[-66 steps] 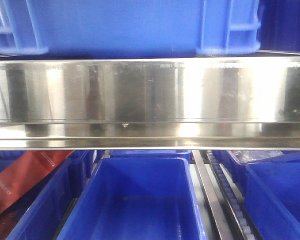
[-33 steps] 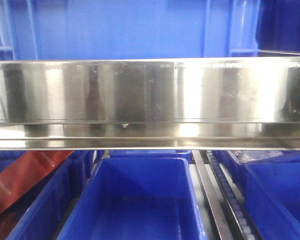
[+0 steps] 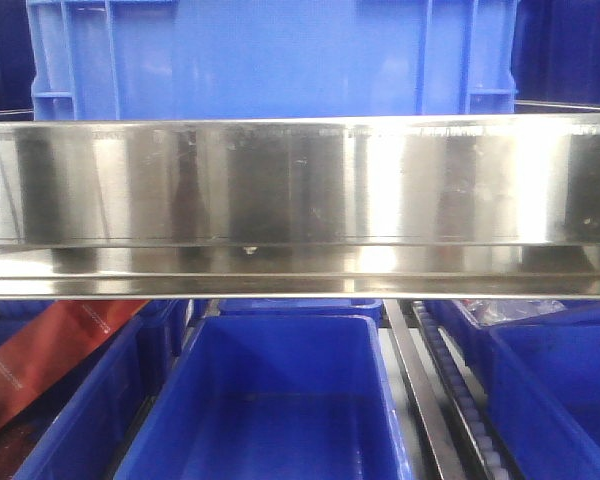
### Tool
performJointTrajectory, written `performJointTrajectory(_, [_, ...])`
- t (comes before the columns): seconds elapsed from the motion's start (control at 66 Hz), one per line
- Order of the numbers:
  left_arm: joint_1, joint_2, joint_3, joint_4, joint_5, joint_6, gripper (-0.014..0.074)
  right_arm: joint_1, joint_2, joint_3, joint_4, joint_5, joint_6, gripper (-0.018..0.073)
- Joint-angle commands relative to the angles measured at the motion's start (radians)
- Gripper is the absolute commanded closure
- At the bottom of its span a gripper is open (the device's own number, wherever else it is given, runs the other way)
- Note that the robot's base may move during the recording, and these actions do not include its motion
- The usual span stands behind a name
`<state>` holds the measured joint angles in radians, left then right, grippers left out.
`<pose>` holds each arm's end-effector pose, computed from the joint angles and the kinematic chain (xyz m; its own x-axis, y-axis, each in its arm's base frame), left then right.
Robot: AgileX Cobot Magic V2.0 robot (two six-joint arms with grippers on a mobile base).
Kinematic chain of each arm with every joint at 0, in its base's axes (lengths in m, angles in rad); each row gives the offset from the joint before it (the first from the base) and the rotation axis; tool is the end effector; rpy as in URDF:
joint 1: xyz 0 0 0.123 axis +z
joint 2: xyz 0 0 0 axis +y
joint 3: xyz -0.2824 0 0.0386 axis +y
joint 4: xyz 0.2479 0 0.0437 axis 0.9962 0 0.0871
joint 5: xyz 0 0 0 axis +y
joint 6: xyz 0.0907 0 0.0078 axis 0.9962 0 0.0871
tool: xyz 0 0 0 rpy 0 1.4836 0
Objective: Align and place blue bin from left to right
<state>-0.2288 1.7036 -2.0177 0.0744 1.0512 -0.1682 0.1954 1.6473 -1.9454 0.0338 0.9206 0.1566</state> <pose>0.3619 -0.0782 0.4610 -0.6064 0.0072 -0.7951 0.0978 0.9930 -0.0656 0.3550 0.0728 0.4697 -0.5305 0.0745 -0.8444 -0.1253 0.9783 0.1650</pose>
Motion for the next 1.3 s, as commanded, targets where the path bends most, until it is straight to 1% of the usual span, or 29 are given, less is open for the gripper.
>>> performJointTrajectory(0.0, [-0.004, -0.077, -0.009, 0.002, 0.012, 0.014, 0.0388, -0.005, -0.082, -0.009, -0.027, 0.024, 0.000, 0.0461])
performJointTrajectory(0.015, [-0.004, -0.085, -0.009, 0.002, 0.014, 0.016, 0.0412, -0.005, -0.092, -0.009, -0.034, 0.028, 0.000, 0.0505])
performJointTrajectory(0.076, [-0.004, -0.125, -0.009, 0.002, 0.034, 0.045, 0.0522, -0.005, -0.134, -0.007, -0.053, 0.050, 0.000, 0.0616])
performJointTrajectory(0.091, [-0.004, -0.133, -0.009, 0.002, 0.039, 0.054, 0.0566, -0.005, -0.143, -0.005, -0.059, 0.057, 0.000, 0.0641])
performJointTrajectory(0.106, [-0.004, -0.141, -0.009, 0.002, 0.044, 0.067, 0.0595, -0.005, -0.151, -0.005, -0.064, 0.063, 0.000, 0.0654])
performJointTrajectory(0.152, [-0.004, -0.168, -0.006, 0.002, 0.059, 0.089, 0.0695, -0.005, -0.178, -0.005, -0.077, 0.087, -0.017, 0.0631])
performJointTrajectory(0.167, [-0.004, -0.180, -0.004, 0.002, 0.063, 0.091, 0.0708, -0.005, -0.187, -0.005, -0.079, 0.098, -0.022, 0.0627])
performJointTrajectory(0.243, [-0.004, -0.227, 0.033, 0.002, 0.058, 0.091, 0.0707, -0.005, -0.222, 0.000, -0.099, 0.130, -0.043, 0.0628])
performJointTrajectory(0.318, [-0.004, -0.286, 0.102, 0.002, 0.029, 0.091, 0.0707, -0.005, -0.272, 0.044, -0.109, 0.116, -0.064, 0.0628])
performJointTrajectory(0.394, [-0.004, -0.361, 0.207, 0.002, -0.047, 0.091, 0.0707, -0.005, -0.329, 0.118, -0.117, 0.086, -0.071, 0.0628])
performJointTrajectory(0.47, [-0.004, -0.441, 0.353, 0.002, -0.146, 0.089, 0.0707, -0.005, -0.394, 0.213, -0.124, 0.050, -0.071, 0.0628])
performJointTrajectory(0.531, [-0.004, -0.519, 0.471, 0.002, -0.241, 0.083, 0.0707, -0.005, -0.454, 0.318, -0.129, 0.001, -0.071, 0.0628])
performJointTrajectory(0.637, [-0.004, -0.651, 0.697, 0.002, -0.394, 0.078, 0.0707, -0.005, -0.583, 0.512, -0.131, -0.128, -0.071, 0.0628])
performJointTrajectory(0.697, [-0.004, -0.727, 0.798, 0.000, -0.472, 0.078, 0.0707, -0.005, -0.657, 0.622, -0.133, -0.191, -0.071, 0.0628])
performJointTrajectory(0.849, [-0.004, -0.910, 1.056, -0.001, -0.587, 0.078, 0.0707, -0.005, -0.848, 0.900, -0.139, -0.336, -0.071, 0.0628])
performJointTrajectory(0.955, [-0.004, -1.065, 1.224, -0.001, -0.669, 0.078, 0.0707, -0.005, -0.984, 1.086, -0.139, -0.409, -0.071, 0.0628])
performJointTrajectory(1.091, [-0.004, -1.224, 1.380, -0.002, -0.726, 0.078, 0.0707, -0.005, -1.151, 1.277, -0.139, -0.461, -0.071, 0.0628])
performJointTrajectory(1.289, [-0.004, -1.429, 1.538, -0.010, -0.726, 0.078, 0.0707, -0.005, -1.390, 1.491, -0.153, -0.525, -0.071, 0.0628])
